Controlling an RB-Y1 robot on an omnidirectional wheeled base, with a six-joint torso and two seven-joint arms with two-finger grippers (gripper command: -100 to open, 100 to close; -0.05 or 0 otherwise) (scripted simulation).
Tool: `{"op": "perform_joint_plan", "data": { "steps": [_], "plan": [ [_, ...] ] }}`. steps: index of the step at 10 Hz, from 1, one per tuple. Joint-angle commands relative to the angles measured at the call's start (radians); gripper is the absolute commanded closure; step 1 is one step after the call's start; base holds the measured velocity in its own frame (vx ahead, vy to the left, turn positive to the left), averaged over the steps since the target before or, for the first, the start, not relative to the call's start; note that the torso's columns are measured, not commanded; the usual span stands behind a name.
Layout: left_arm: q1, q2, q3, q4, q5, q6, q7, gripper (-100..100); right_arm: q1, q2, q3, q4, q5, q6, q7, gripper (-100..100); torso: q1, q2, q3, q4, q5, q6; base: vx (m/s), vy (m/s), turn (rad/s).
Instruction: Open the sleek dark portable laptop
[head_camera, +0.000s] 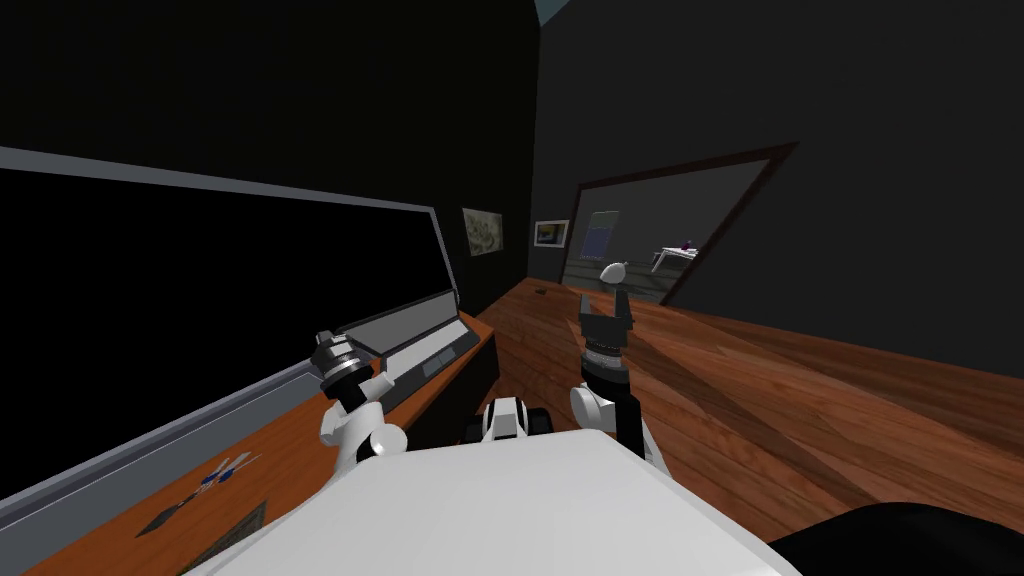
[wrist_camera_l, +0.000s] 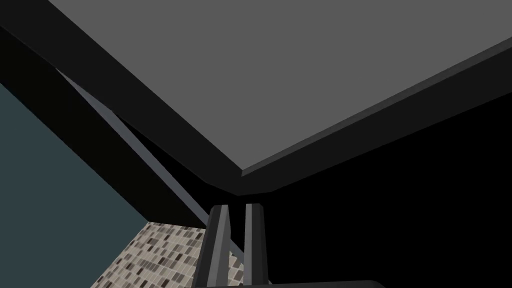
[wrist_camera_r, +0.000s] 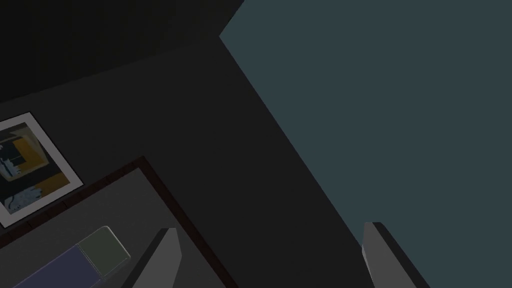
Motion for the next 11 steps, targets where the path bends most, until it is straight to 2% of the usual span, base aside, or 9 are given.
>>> {"op": "perform_joint_plan", "data": {
  "steps": [1, 2, 3, 4, 5, 6, 7, 9, 11],
  "plan": [
    [0.034, -0.001, -0.042, 0.034, 0.018, -0.072, 0.013, 100, 0.000, 0.000, 0.000, 0.000, 0.000, 0.000, 0.000, 0, -0.001, 0.000, 0.000, 0.000, 0.000, 0.002, 0.027, -0.033, 0.076],
    [0.074, 0.021, -0.085, 0.075, 0.059, -0.110, 0.038, 100, 0.000, 0.000, 0.000, 0.000, 0.000, 0.000, 0.000, 0, 0.000, 0.003, 0.001, 0.000, 0.000, 0.005, 0.068, -0.075, 0.227],
    [0.085, 0.021, -0.107, 0.088, 0.059, -0.149, 0.038, 100, 0.000, 0.000, 0.000, 0.000, 0.000, 0.000, 0.000, 0, -0.001, 0.001, 0.001, -0.001, 0.002, -0.001, 0.073, -0.081, 0.248],
    [0.085, 0.021, -0.107, 0.088, 0.059, -0.166, 0.038, 100, 0.000, 0.000, 0.000, 0.000, 0.000, 0.000, 0.000, 0, -0.002, 0.004, 0.001, 0.002, -0.002, -0.001, 0.031, -0.035, 0.107],
    [0.133, 0.044, -0.153, 0.127, 0.100, -0.199, 0.063, 100, 0.000, 0.000, 0.000, 0.000, 0.000, 0.000, 0.000, 0, -0.005, 0.010, 0.005, 0.006, -0.007, 0.000, 0.082, -0.091, 0.278],
    [0.137, 0.044, -0.172, 0.142, 0.100, -0.225, 0.063, 100, 0.000, 0.000, 0.000, 0.000, 0.000, 0.000, 0.000, 0, -0.012, 0.010, 0.005, 0.007, -0.010, -0.001, 0.078, -0.088, 0.267],
    [0.137, 0.044, -0.172, 0.142, 0.100, -0.257, 0.063, 100, 0.000, 0.000, 0.000, 0.000, 0.000, 0.000, 0.000, 0, -0.013, 0.011, 0.006, 0.008, -0.011, 0.000, 0.030, -0.035, 0.105],
    [0.137, 0.044, -0.172, 0.142, 0.100, -0.261, 0.063, 100, -0.001, 0.000, 0.000, 0.000, 0.000, 0.000, 0.000, 0, -0.007, 0.015, 0.008, 0.009, -0.009, 0.000, -0.014, 0.016, -0.047],
    [0.137, 0.044, -0.172, 0.142, 0.100, -0.261, 0.063, 100, 0.000, 0.000, 0.000, 0.000, 0.000, 0.000, 0.000, 0, -0.011, 0.010, 0.005, 0.007, -0.010, -0.001, 0.006, -0.007, 0.022]
  ]
}}
